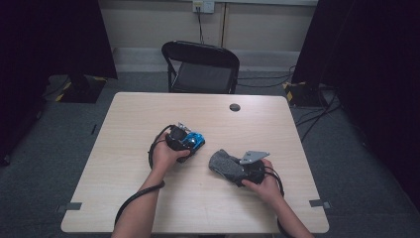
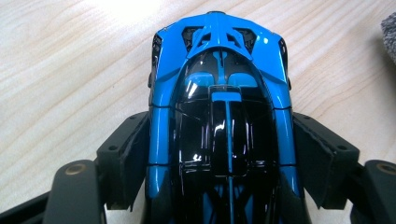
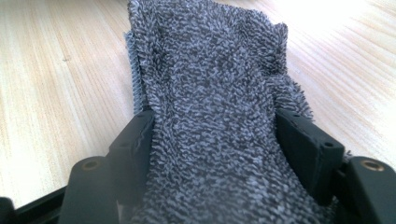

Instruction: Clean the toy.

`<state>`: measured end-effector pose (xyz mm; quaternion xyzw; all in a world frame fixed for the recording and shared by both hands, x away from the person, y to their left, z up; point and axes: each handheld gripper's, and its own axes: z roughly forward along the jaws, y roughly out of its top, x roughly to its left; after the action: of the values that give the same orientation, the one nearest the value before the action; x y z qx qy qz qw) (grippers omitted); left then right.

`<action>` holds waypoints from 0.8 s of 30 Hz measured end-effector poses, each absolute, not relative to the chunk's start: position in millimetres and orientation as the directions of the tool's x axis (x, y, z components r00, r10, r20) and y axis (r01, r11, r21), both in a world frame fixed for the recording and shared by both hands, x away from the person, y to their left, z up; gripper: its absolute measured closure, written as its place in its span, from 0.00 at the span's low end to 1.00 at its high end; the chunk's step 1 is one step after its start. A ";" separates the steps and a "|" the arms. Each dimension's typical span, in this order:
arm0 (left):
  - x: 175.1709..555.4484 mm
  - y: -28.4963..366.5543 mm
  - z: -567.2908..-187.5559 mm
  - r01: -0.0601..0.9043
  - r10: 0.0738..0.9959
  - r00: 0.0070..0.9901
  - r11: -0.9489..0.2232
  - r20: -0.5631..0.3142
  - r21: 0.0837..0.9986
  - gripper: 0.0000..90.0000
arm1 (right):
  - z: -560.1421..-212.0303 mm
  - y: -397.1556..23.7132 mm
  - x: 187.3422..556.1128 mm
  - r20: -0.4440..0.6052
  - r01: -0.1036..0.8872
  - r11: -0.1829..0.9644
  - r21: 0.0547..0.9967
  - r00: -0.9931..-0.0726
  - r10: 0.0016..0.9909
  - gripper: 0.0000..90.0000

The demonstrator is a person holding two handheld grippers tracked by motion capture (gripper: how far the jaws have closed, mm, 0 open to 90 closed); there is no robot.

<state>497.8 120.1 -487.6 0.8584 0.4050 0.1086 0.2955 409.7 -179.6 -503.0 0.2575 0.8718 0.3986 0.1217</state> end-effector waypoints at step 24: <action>476.3 120.1 -466.2 0.592 0.711 0.702 -0.546 -0.046 0.593 0.32 | -503.0 -179.2 410.1 -0.010 0.358 0.544 0.759 -0.829 0.559 0.40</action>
<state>476.3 120.1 -466.2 0.8735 0.3728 0.1003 0.2965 410.1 -179.2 -503.0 0.2634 0.8696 0.3981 0.1261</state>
